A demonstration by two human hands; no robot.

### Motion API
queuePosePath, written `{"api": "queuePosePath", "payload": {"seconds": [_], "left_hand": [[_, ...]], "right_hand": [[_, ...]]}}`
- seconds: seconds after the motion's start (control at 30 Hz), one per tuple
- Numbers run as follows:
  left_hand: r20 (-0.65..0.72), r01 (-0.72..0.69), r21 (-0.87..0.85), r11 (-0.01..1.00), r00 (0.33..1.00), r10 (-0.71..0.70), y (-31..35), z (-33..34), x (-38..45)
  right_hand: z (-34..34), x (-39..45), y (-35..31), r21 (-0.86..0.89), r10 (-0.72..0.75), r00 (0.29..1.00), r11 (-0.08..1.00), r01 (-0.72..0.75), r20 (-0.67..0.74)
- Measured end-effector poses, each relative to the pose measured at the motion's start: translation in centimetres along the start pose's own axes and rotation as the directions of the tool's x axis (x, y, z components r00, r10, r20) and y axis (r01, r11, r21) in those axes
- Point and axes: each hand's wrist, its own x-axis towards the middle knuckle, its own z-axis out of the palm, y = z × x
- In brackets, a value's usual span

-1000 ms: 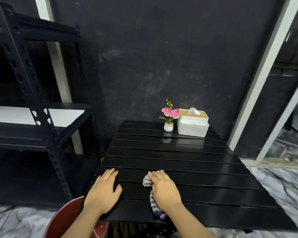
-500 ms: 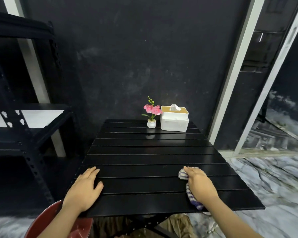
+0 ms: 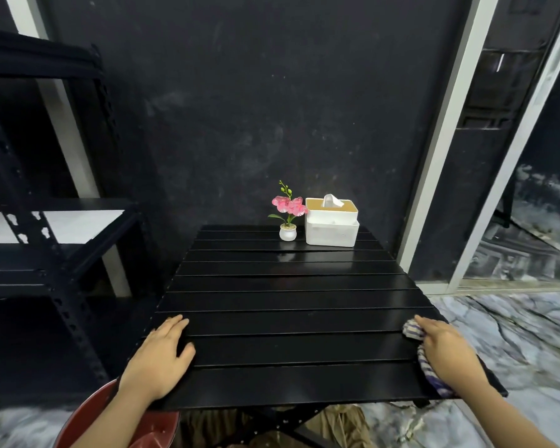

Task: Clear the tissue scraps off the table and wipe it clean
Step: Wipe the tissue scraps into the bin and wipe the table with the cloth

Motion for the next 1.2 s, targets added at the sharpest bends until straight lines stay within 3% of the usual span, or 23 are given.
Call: {"api": "queuePosePath", "payload": {"seconds": [0.43, 0.6, 0.73, 0.87, 1.2], "left_hand": [[0.002, 0.024, -0.005, 1.0, 1.0, -0.024, 0.1, 0.0, -0.1], [0.021, 0.042, 0.008, 0.999, 0.999, -0.042, 0.4, 0.0, -0.1], [0.044, 0.034, 0.008, 0.999, 0.998, -0.034, 0.5, -0.7, 1.2], [0.034, -0.007, -0.029, 1.0, 0.999, 0.008, 2.4, -1.3, 4.3], [0.116, -0.206, -0.01, 0.979, 0.972, 0.205, 9.1, 2.1, 14.3]], "right_hand": [[-0.7, 0.0, 1.1, -0.004, 0.038, 0.999, 0.999, -0.039, -0.019], [-1.7, 0.4, 0.9, -0.031, 0.056, 0.994, 0.998, -0.053, 0.094], [-2.4, 1.3, -0.7, -0.088, 0.082, 0.993, 0.993, -0.074, 0.086], [-1.0, 3.8, -4.3, 0.025, -0.03, 0.997, 0.999, 0.029, 0.07], [6.6, 11.4, -15.3, 0.164, -0.302, 0.923, 0.949, 0.269, 0.236]]}}
